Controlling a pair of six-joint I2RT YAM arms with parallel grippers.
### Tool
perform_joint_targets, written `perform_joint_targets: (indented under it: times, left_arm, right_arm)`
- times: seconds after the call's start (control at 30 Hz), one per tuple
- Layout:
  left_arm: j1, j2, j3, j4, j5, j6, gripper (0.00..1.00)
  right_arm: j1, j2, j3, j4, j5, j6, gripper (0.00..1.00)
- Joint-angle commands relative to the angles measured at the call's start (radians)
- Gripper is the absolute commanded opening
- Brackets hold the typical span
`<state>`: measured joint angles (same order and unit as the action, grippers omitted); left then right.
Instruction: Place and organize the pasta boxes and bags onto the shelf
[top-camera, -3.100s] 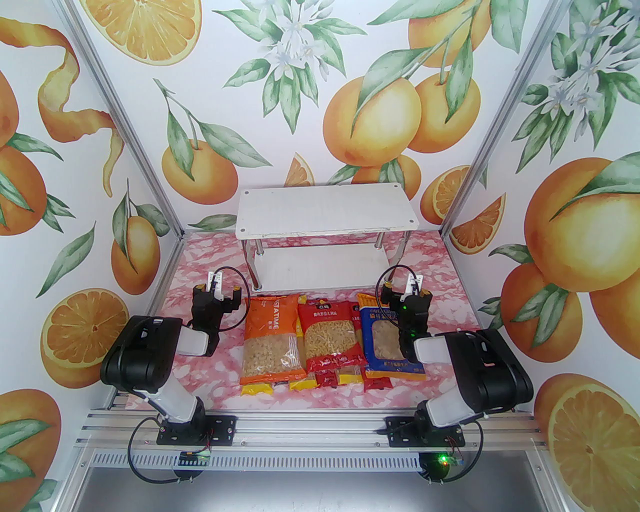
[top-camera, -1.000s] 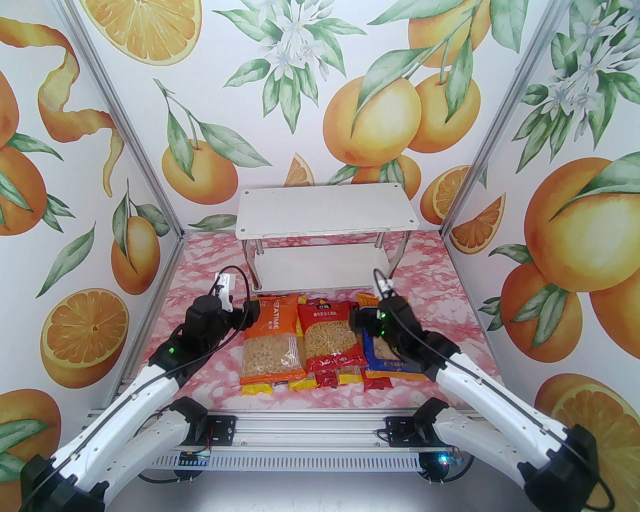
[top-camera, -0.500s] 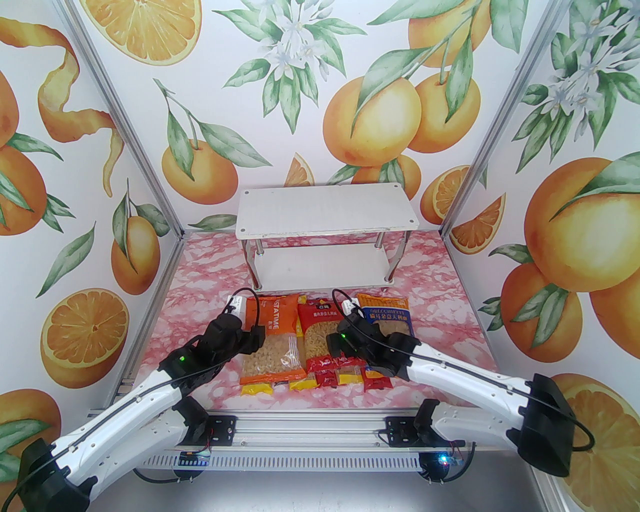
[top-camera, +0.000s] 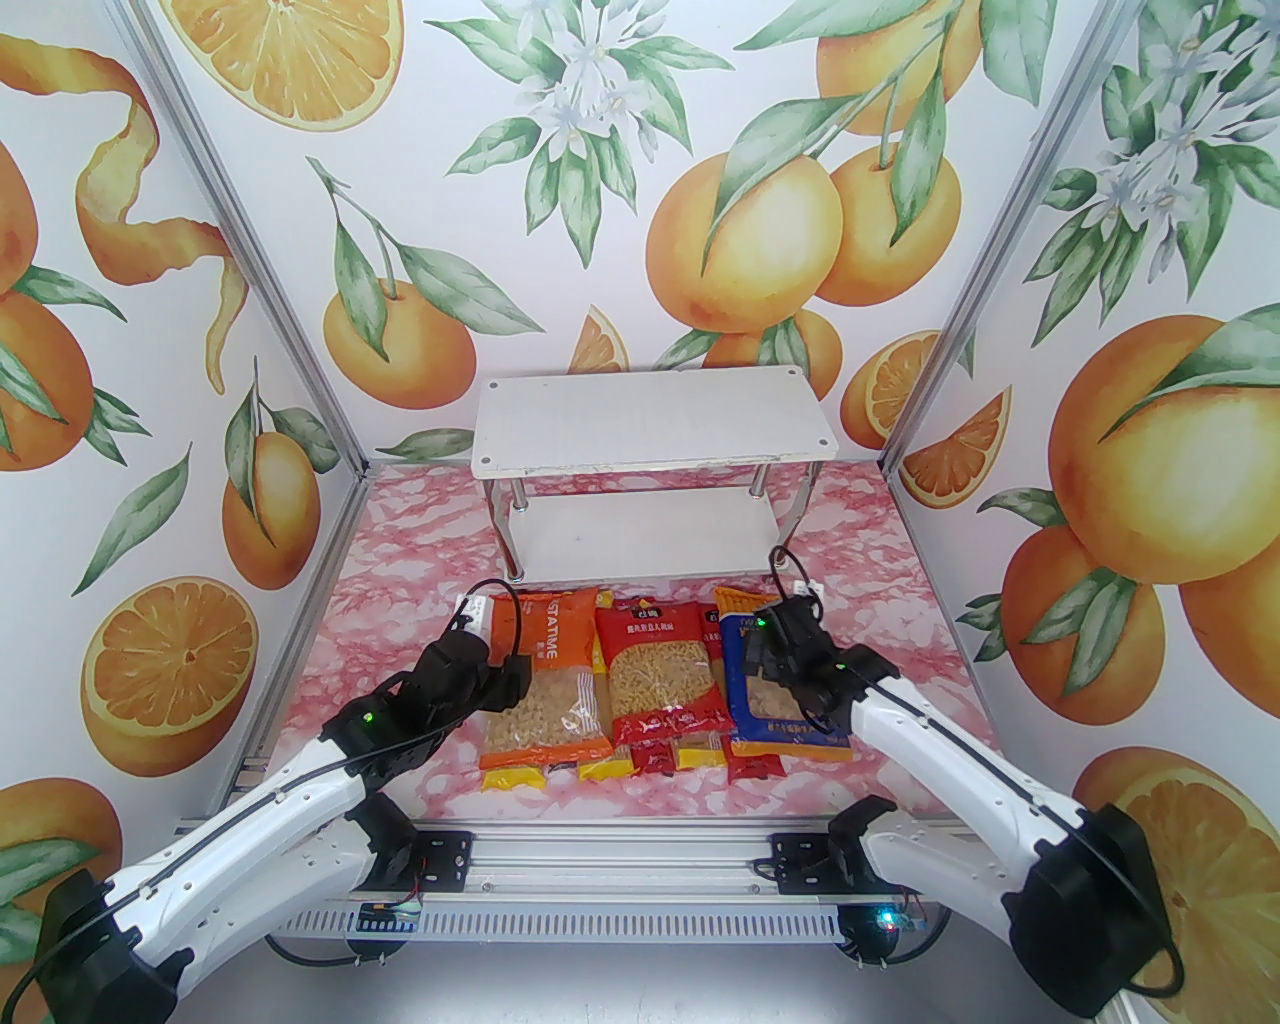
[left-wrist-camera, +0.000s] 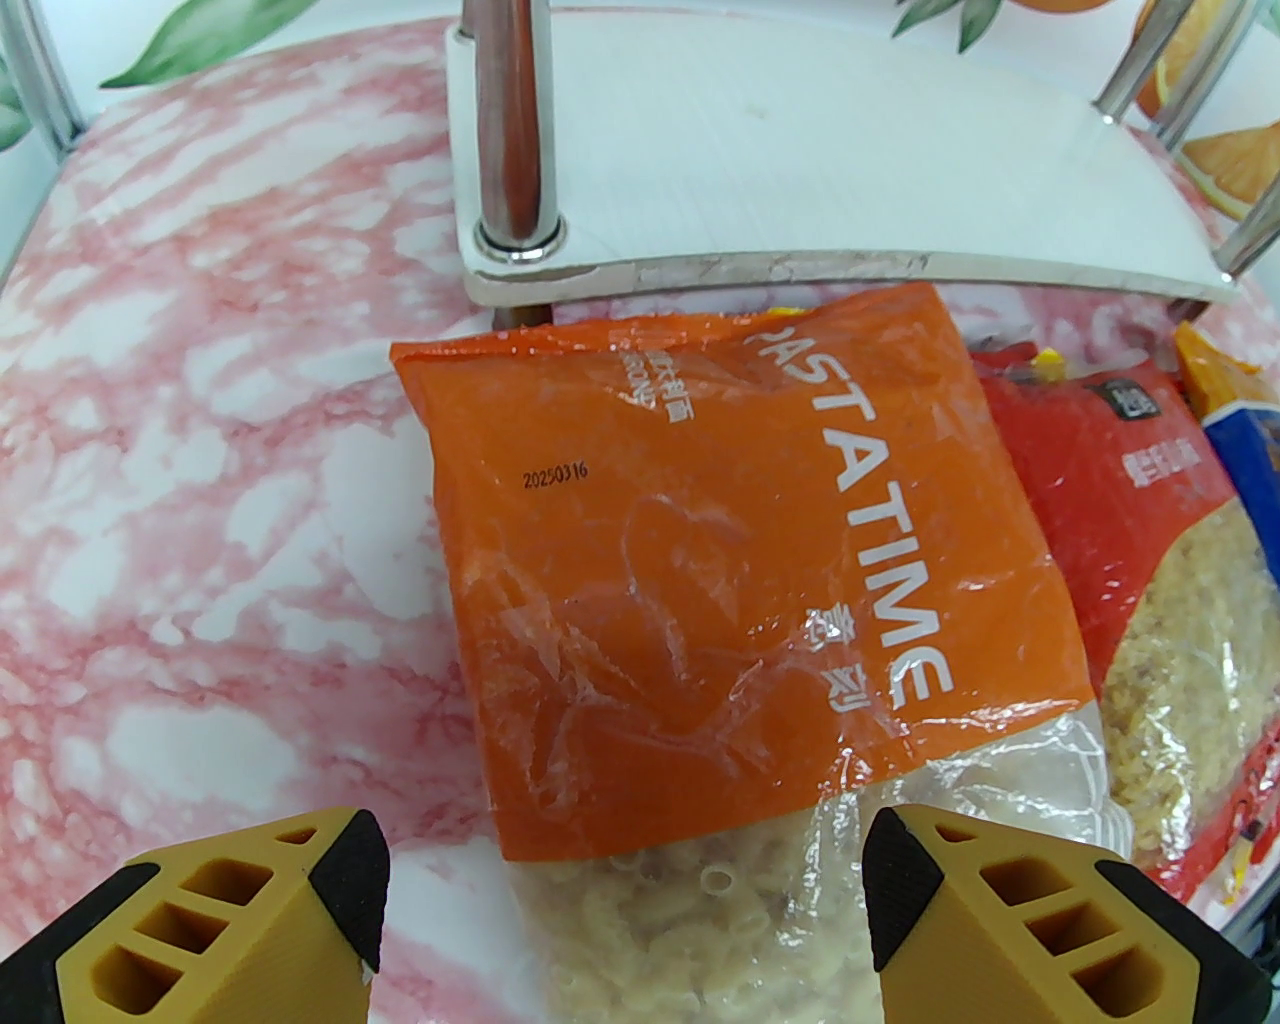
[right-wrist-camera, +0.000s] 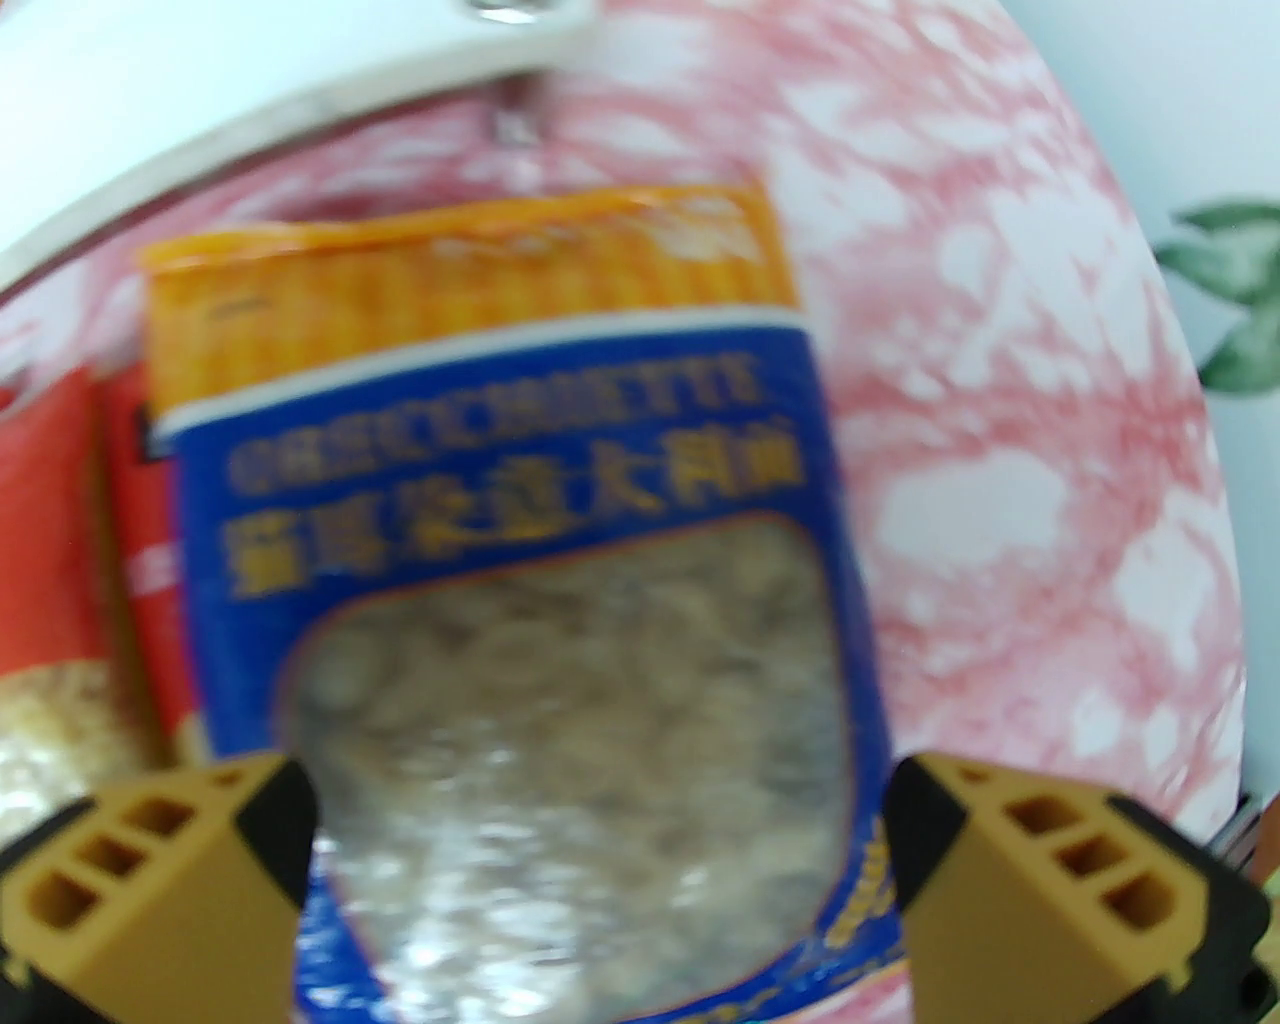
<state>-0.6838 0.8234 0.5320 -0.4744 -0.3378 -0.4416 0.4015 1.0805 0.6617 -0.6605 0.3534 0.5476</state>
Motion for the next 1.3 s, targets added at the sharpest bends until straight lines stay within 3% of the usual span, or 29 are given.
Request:
perform_joint_targets:
  times: [0.0, 0.13, 0.6, 1.0, 1.1, 1.27]
  left_arm:
    - [-0.005, 0.014, 0.028, 0.033, -0.003, 0.014, 0.84]
    - [-0.005, 0.028, 0.038, 0.031, -0.004, 0.018, 0.84]
    - [0.000, 0.005, 0.034, 0.028, -0.017, 0.015, 0.85]
    - [0.007, -0.016, 0.026, 0.028, -0.016, 0.017, 0.85]
    - [0.010, -0.023, 0.027, 0.031, -0.015, 0.017, 0.85]
    - [0.015, -0.017, 0.031, 0.036, -0.012, 0.022, 0.85]
  right_arm:
    - [-0.031, 0.016, -0.011, 0.023, -0.126, -0.055, 1.00]
    - [-0.041, 0.077, -0.004, 0.023, -0.176, -0.067, 1.00]
    - [-0.051, 0.147, 0.001, -0.007, -0.124, -0.021, 1.00]
    - [-0.069, 0.270, -0.032, 0.080, -0.267, -0.019, 0.99]
    - [-0.069, 0.263, -0.042, 0.080, -0.280, -0.016, 0.92]
    - [-0.069, 0.241, -0.062, 0.083, -0.305, -0.010, 0.69]
